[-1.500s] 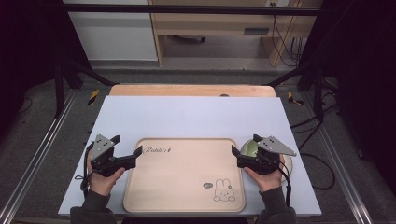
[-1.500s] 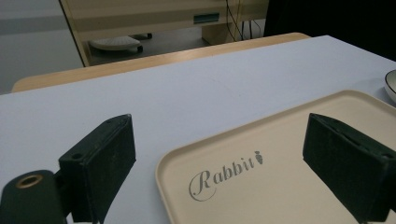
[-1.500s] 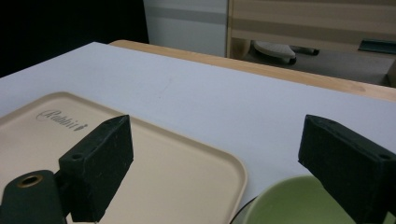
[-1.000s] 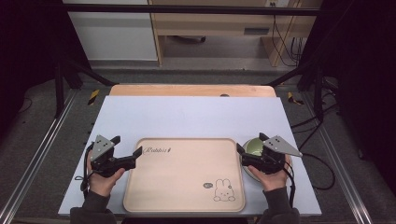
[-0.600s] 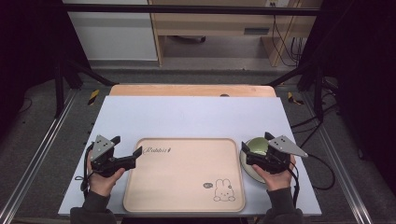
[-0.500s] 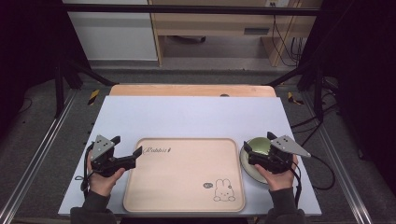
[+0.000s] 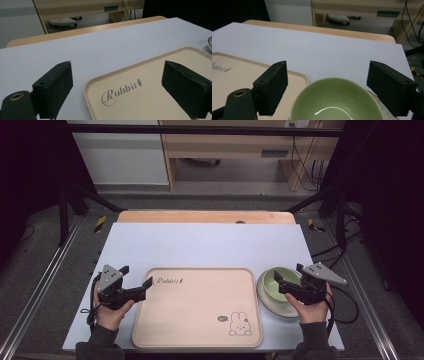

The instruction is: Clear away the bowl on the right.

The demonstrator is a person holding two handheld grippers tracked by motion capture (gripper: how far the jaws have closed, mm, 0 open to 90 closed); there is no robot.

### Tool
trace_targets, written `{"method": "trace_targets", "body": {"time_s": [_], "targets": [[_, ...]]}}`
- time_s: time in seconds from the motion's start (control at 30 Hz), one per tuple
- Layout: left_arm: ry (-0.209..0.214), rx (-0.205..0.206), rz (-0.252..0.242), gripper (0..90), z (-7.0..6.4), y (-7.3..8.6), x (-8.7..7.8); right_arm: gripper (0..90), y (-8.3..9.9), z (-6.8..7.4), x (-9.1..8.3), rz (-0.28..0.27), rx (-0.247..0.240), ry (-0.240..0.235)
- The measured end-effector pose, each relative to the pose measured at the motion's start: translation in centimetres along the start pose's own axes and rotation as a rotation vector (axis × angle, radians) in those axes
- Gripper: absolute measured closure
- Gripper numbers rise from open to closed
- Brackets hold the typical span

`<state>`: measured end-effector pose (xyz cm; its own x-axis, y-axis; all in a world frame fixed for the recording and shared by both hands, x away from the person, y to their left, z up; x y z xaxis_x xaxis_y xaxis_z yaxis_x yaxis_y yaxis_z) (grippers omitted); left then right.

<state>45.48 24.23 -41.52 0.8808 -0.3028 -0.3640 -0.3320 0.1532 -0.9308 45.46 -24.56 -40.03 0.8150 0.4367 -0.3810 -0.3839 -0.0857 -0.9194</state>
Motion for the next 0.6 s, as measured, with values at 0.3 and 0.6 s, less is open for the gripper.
{"method": "trace_targets", "body": {"time_s": [0.3,0.6], "targets": [[-0.001,0.001,0.005,9.7,-0.1,0.1,0.0,23.5,0.8,-1.7,0.1,0.071,0.032,0.056],[-0.004,0.001,0.003,9.8,0.0,0.1,0.0,29.3,1.5,-3.0,0.0,0.106,0.089,0.085]]}}
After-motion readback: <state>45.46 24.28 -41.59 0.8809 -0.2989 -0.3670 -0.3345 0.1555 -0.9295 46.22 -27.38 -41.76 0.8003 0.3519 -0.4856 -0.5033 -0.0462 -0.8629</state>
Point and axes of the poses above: each handheld gripper's, and its own axes: x roughly forward along the jaws, y roughly out of its underside, z roughly to its left, the point moved 3 cm from there along x, roughly forward along the jaws, and after that the axes turned 8 degrees about -y, right-handed, at the moved point
